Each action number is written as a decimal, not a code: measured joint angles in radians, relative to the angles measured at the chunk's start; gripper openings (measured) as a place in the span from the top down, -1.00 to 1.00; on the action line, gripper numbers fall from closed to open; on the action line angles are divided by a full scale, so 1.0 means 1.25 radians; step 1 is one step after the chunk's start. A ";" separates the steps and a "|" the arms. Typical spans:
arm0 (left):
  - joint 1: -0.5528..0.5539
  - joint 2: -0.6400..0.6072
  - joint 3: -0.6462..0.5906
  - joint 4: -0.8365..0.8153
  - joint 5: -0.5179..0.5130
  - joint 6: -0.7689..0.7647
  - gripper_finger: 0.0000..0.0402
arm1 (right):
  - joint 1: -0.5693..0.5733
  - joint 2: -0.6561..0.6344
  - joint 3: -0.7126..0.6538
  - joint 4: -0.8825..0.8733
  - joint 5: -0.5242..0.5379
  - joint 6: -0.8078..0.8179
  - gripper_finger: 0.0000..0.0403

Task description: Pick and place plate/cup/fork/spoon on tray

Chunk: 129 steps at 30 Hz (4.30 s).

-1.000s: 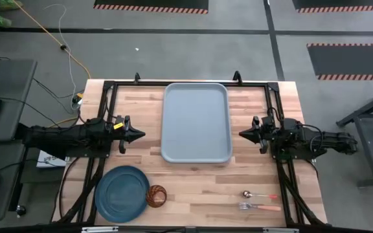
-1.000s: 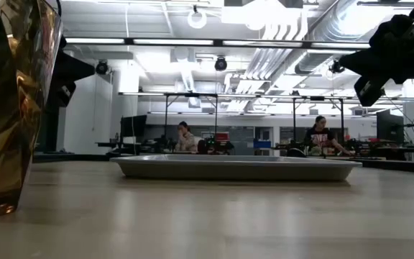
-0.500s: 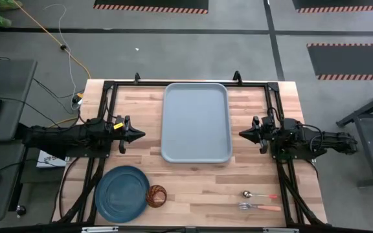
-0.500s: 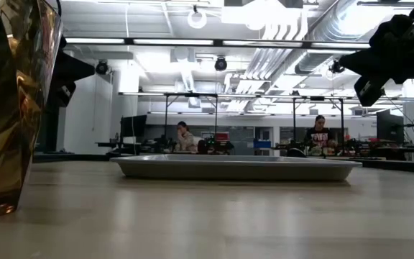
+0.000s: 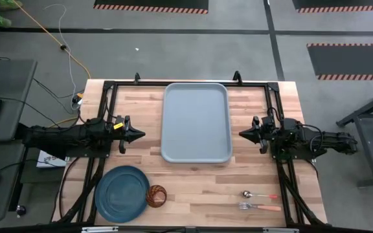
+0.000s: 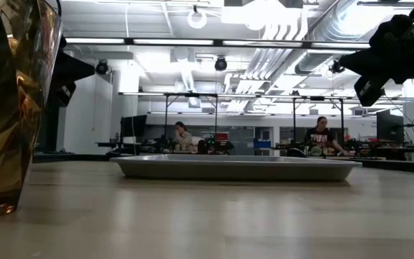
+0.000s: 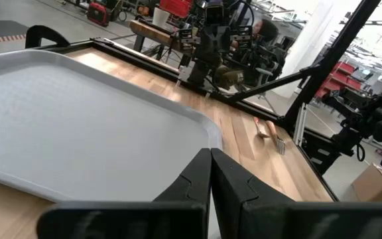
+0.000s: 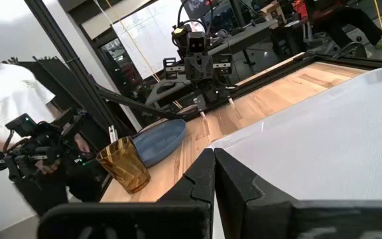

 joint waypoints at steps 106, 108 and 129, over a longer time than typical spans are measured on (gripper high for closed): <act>0.000 0.000 0.000 0.000 0.000 0.000 1.00 | 0.829 1.265 0.815 -0.664 0.070 0.571 0.29; 0.000 0.000 0.000 0.000 0.000 0.000 1.00 | 0.827 1.303 0.815 -0.665 0.072 0.547 0.29; 0.000 0.000 0.000 0.000 0.000 0.000 1.00 | 0.825 1.385 0.729 -0.595 0.053 0.504 0.30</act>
